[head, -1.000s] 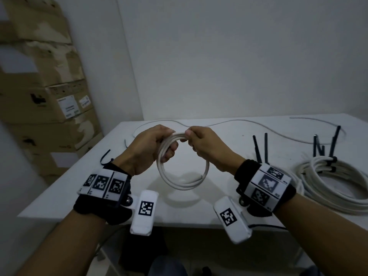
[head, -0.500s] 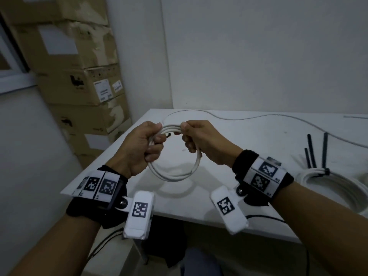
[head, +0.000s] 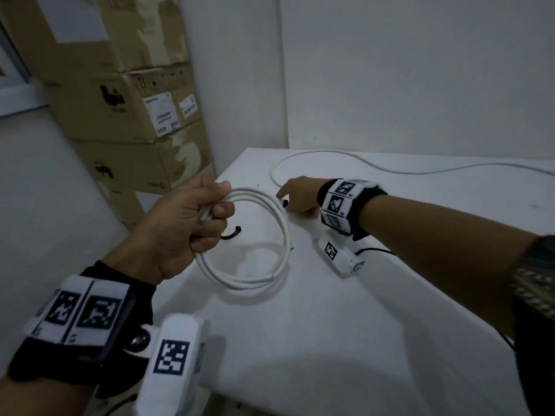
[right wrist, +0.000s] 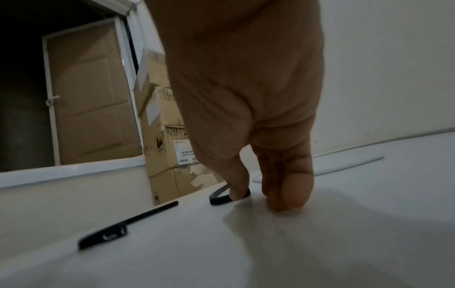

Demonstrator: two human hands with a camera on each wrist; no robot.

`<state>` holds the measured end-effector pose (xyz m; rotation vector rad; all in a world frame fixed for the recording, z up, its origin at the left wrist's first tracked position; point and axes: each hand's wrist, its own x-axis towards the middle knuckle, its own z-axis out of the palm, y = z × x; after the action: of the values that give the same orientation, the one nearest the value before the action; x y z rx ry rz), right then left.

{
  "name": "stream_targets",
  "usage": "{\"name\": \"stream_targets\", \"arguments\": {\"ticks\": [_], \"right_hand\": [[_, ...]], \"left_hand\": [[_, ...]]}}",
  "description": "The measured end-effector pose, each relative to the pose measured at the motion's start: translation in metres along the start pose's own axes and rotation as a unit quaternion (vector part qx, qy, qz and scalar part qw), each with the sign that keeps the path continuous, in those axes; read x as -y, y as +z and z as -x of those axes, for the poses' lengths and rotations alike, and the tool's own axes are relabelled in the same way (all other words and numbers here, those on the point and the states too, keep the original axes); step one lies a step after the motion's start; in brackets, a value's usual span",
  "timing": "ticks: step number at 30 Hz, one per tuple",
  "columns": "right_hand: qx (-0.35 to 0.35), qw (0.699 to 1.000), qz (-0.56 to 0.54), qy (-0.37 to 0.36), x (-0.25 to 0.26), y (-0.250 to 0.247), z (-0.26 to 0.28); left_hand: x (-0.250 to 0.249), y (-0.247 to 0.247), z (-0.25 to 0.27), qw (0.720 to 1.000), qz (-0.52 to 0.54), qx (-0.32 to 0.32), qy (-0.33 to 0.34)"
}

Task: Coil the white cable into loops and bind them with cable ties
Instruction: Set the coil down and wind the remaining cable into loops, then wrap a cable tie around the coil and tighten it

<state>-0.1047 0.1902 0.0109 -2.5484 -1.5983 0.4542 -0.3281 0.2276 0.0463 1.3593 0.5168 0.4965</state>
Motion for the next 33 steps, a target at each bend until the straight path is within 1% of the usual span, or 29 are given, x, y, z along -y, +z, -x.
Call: {"name": "stream_targets", "arguments": {"ticks": [3, 5, 8, 9, 10, 11, 13, 15, 17, 19, 21, 24, 27, 29, 31, 33], "right_hand": [[-0.026, 0.998, 0.037, -0.037, -0.003, 0.005, -0.008], [-0.033, 0.997, 0.054, -0.041, -0.006, 0.004, 0.001], [-0.034, 0.998, 0.057, -0.024, -0.012, -0.012, 0.036], [-0.04, 0.998, 0.039, -0.014, -0.015, -0.02, 0.051], [-0.049, 0.999, 0.008, -0.006, -0.019, -0.03, 0.069], [-0.074, 0.997, -0.024, -0.006, -0.023, -0.04, 0.09], [-0.152, 0.986, -0.069, -0.025, -0.03, -0.06, 0.139], [-0.22, 0.969, -0.1, -0.058, -0.037, -0.077, 0.198], [-0.266, 0.953, -0.113, -0.092, -0.043, -0.083, 0.256], [-0.289, 0.944, -0.09, -0.129, -0.049, -0.079, 0.307], [-0.271, 0.95, -0.05, -0.147, -0.057, -0.066, 0.348], [-0.195, 0.971, 0.017, -0.138, -0.074, -0.042, 0.388], [-0.115, 0.985, 0.009, -0.125, -0.096, -0.024, 0.413], [-0.08, 0.991, -0.014, -0.111, -0.111, -0.018, 0.425], [-0.078, 0.991, -0.036, -0.099, -0.126, -0.019, 0.435], [-0.116, 0.988, -0.058, -0.081, -0.143, -0.025, 0.444]], "left_hand": [[0.004, 0.005, -0.007, 1.0, -0.002, 0.001, -0.005], [0.006, 0.013, -0.009, 1.0, -0.005, 0.005, -0.008], [0.007, 0.028, -0.005, 1.0, -0.008, 0.018, -0.009], [0.006, 0.034, -0.003, 1.0, -0.009, 0.023, -0.007], [0.005, 0.04, 0.0, 1.0, -0.011, 0.029, -0.004], [0.004, 0.048, 0.003, 0.999, -0.012, 0.034, -0.001], [0.001, 0.067, 0.009, 0.999, -0.016, 0.043, 0.008], [-0.003, 0.091, 0.016, 0.998, -0.022, 0.051, 0.017], [-0.007, 0.12, 0.023, 0.997, -0.031, 0.061, 0.023], [-0.011, 0.153, 0.031, 0.996, -0.04, 0.076, 0.025], [-0.013, 0.188, 0.04, 0.993, -0.056, 0.1, 0.023], [-0.014, 0.238, 0.054, 0.986, -0.078, 0.144, 0.018], [-0.014, 0.286, 0.067, 0.977, -0.106, 0.186, 0.012], [-0.013, 0.312, 0.075, 0.97, -0.123, 0.211, 0.006], [-0.012, 0.333, 0.081, 0.964, -0.145, 0.225, 0.006], [-0.012, 0.349, 0.085, 0.959, -0.167, 0.23, 0.01]]}}
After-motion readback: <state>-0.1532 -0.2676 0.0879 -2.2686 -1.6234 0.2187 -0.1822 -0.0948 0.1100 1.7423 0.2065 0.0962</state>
